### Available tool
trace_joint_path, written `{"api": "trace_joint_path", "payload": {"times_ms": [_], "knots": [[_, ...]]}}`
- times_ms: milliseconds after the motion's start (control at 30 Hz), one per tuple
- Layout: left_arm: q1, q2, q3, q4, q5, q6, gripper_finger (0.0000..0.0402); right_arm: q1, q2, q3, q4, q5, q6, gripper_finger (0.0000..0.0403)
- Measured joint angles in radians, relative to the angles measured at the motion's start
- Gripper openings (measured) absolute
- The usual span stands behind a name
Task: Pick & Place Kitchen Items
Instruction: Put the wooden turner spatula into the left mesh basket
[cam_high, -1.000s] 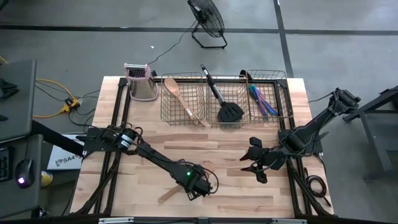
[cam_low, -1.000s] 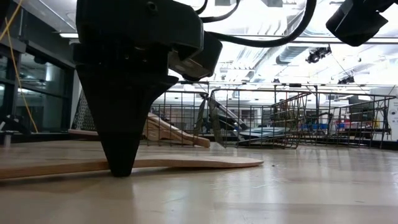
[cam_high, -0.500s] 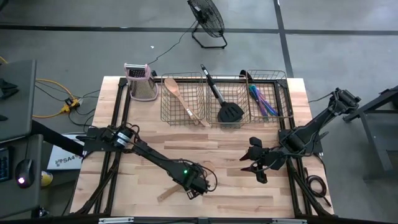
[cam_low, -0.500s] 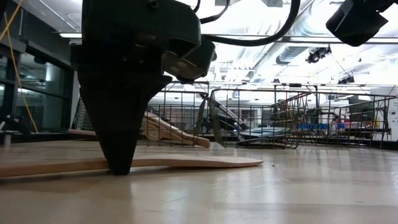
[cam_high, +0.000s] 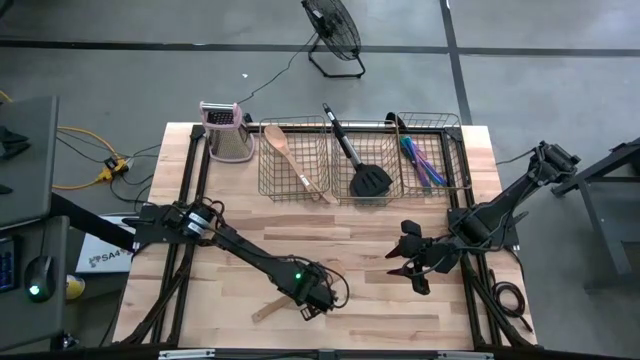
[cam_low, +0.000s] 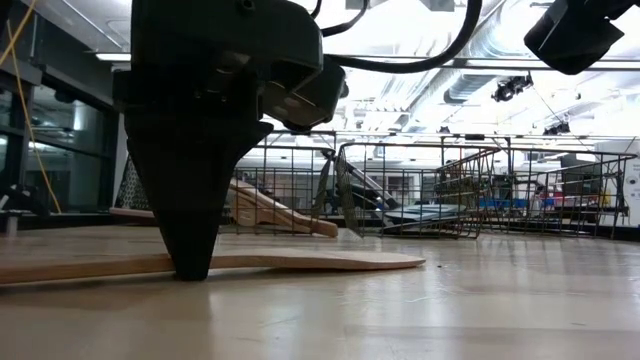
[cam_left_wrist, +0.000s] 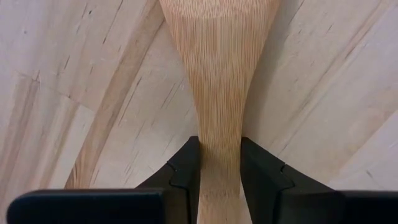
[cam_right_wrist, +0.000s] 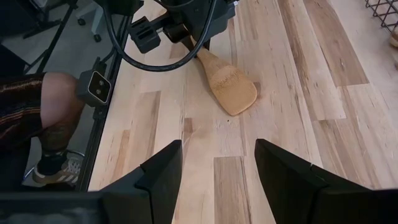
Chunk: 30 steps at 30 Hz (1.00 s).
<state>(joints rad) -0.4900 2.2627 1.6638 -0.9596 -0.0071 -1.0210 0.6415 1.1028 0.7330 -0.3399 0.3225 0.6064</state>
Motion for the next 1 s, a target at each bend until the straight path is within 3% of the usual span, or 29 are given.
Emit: {"api": "trace_joint_path", "payload": {"times_ms": [433, 1000], "knots": [[0.000, 0.003, 0.017, -0.014, 0.007, 0.036, 0.0083, 0.000, 0.000, 0.000, 0.000, 0.000, 0.000, 0.0195], [-0.002, 0.019, 0.207, -0.180, -0.065, 0.093, 0.0082, 0.000, 0.000, 0.000, -0.001, 0.000, 0.000, 0.0195]]}}
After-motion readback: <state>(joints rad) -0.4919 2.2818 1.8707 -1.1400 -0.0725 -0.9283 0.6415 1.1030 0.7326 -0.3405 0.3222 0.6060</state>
